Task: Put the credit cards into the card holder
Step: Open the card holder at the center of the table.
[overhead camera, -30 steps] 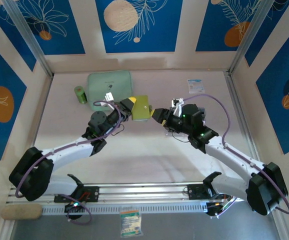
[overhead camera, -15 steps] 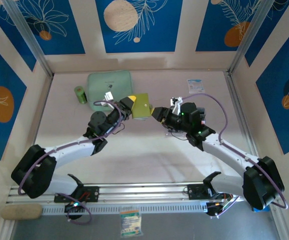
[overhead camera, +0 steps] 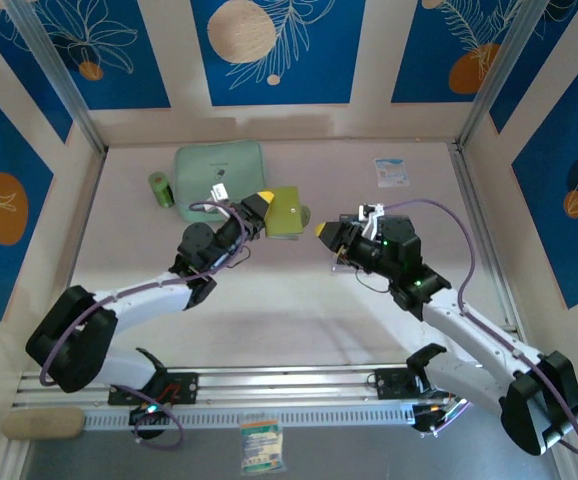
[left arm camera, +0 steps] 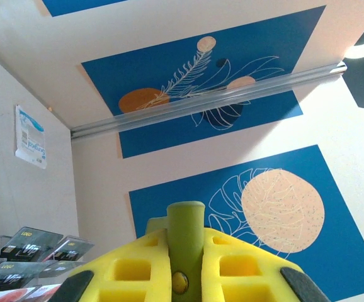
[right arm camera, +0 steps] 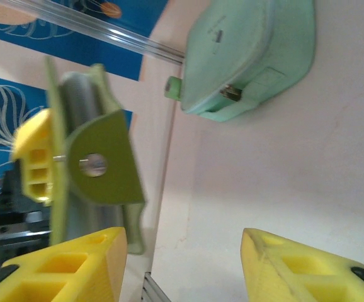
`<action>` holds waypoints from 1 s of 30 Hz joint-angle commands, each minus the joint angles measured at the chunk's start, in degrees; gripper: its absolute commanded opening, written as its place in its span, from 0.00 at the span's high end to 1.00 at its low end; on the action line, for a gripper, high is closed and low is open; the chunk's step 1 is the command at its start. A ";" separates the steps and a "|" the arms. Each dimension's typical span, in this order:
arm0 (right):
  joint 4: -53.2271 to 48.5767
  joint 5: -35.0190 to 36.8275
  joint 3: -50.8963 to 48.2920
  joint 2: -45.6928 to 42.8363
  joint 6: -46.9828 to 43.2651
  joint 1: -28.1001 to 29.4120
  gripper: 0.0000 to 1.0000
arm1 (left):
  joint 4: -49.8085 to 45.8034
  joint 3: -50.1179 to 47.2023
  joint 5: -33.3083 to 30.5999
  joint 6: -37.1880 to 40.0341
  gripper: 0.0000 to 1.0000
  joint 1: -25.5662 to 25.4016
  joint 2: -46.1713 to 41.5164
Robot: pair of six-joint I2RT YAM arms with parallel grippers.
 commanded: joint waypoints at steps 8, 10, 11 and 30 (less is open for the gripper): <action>-3.00 0.33 8.10 3.82 -3.72 2.33 0.41 | 4.68 1.40 1.35 -1.24 1.00 -0.04 1.15; -2.23 0.46 8.97 6.02 -3.74 2.43 0.41 | 4.70 1.48 1.41 -1.21 1.00 -0.08 1.16; -1.88 0.61 9.25 6.99 -3.65 2.43 0.41 | 4.70 1.47 1.41 -1.21 1.00 -0.08 1.07; 5.86 -3.14 4.95 11.32 -1.43 -0.29 0.55 | 6.19 2.31 1.41 -1.99 1.00 -0.42 1.65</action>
